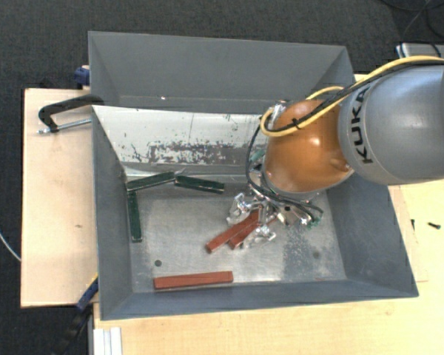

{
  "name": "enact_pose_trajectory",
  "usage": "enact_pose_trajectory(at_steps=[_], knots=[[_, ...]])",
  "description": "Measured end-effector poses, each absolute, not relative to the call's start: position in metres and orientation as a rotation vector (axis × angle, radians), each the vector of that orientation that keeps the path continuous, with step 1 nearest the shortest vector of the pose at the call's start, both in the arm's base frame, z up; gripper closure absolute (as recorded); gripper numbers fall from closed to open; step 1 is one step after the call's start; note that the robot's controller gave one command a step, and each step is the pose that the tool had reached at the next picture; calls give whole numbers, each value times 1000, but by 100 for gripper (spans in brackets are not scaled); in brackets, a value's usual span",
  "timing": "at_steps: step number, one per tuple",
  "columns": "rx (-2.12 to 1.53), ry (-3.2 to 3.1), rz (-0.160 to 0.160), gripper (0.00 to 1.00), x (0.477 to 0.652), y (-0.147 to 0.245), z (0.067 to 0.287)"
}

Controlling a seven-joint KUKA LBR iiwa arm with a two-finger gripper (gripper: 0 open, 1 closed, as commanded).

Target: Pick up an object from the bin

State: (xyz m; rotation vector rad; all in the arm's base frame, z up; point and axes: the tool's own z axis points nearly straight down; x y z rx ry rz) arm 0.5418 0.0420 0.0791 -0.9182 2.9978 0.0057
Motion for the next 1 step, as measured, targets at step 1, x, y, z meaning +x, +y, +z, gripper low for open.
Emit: enact_pose_trajectory(at_steps=[1], knots=[[-938,2990,-1,100,571,15,235]])
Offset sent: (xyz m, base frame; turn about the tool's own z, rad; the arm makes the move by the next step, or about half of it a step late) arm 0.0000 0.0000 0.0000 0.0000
